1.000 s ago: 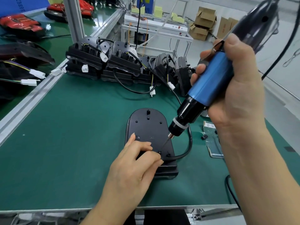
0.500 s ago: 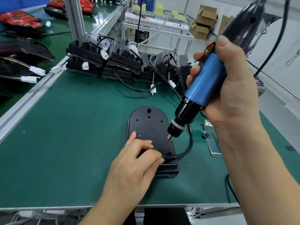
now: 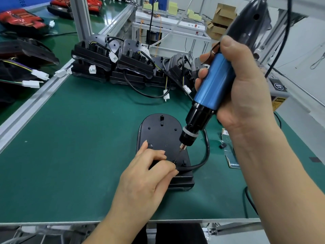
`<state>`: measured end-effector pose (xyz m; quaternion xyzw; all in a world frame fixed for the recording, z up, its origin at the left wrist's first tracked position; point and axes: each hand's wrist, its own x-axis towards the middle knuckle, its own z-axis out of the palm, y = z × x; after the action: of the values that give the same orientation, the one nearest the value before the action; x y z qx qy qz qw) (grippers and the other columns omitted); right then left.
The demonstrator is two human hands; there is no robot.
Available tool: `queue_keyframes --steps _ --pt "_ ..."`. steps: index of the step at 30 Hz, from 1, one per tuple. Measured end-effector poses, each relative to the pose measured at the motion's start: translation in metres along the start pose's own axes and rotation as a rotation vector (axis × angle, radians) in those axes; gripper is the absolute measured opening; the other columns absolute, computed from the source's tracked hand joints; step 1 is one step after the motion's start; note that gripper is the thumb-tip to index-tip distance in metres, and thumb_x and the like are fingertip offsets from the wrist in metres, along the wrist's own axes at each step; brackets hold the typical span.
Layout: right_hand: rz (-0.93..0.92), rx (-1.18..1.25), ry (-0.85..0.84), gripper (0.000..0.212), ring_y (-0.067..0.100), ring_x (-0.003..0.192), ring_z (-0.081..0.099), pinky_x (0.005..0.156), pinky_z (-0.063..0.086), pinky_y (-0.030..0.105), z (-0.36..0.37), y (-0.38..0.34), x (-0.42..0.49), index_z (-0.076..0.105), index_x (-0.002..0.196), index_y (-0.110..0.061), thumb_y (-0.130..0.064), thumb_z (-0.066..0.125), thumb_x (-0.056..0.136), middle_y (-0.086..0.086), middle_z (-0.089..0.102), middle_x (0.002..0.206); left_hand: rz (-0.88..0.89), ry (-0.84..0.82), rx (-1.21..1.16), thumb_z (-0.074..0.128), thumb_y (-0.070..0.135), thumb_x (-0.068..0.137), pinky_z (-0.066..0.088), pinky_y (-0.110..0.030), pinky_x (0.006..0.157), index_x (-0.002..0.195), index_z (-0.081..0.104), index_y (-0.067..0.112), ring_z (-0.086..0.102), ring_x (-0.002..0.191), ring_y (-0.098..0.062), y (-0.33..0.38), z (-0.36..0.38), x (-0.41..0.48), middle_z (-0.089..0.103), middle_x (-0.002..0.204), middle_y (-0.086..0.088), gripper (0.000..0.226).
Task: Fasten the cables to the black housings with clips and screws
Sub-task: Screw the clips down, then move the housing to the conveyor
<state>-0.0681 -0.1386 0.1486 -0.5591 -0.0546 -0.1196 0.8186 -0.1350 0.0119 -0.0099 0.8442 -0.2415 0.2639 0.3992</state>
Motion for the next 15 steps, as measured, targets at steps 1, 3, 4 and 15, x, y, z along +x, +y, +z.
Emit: queue_keyframes --steps 1,3,4,15 --pt "0.007 -0.006 -0.010 0.017 0.015 0.061 0.057 0.061 0.052 0.031 0.0011 0.0000 0.0007 0.054 0.095 -0.008 -0.022 0.061 0.088 0.004 0.062 0.078 0.001 -0.001 0.002 0.058 0.025 0.088 0.039 -0.044 0.107 0.082 0.071 0.011 0.062 0.093 -0.011 -0.0001 0.0001 -0.0002 0.059 0.086 -0.001 0.020" --pt "0.019 -0.010 -0.038 0.017 0.015 0.060 0.057 0.061 0.051 0.031 0.0038 0.0004 0.0024 0.054 0.095 -0.008 -0.021 0.061 0.087 0.004 0.061 0.077 0.000 -0.001 0.000 0.058 0.025 0.088 0.038 -0.043 0.107 0.082 0.071 0.011 0.062 0.093 -0.010 0.0000 0.0001 0.0000 0.059 0.087 -0.001 0.020" --pt "0.025 -0.011 -0.050 0.018 0.015 0.060 0.056 0.061 0.051 0.031 0.0055 0.0009 0.0031 0.054 0.096 -0.007 -0.021 0.062 0.087 0.003 0.060 0.076 0.001 -0.001 -0.001 0.058 0.025 0.087 0.038 -0.043 0.107 0.082 0.071 0.011 0.061 0.093 -0.010 0.0001 0.0001 0.0000 0.059 0.087 -0.001 0.020" --pt "0.010 -0.011 -0.087 0.025 0.015 0.059 0.054 0.061 0.051 0.031 0.0093 0.0052 0.0000 0.050 0.101 -0.006 -0.023 0.060 0.086 0.002 0.057 0.071 -0.003 -0.011 0.002 0.058 0.025 0.087 0.038 -0.043 0.107 0.082 0.070 0.011 0.062 0.094 -0.012 -0.0002 0.0003 -0.0005 0.058 0.086 0.000 0.019"
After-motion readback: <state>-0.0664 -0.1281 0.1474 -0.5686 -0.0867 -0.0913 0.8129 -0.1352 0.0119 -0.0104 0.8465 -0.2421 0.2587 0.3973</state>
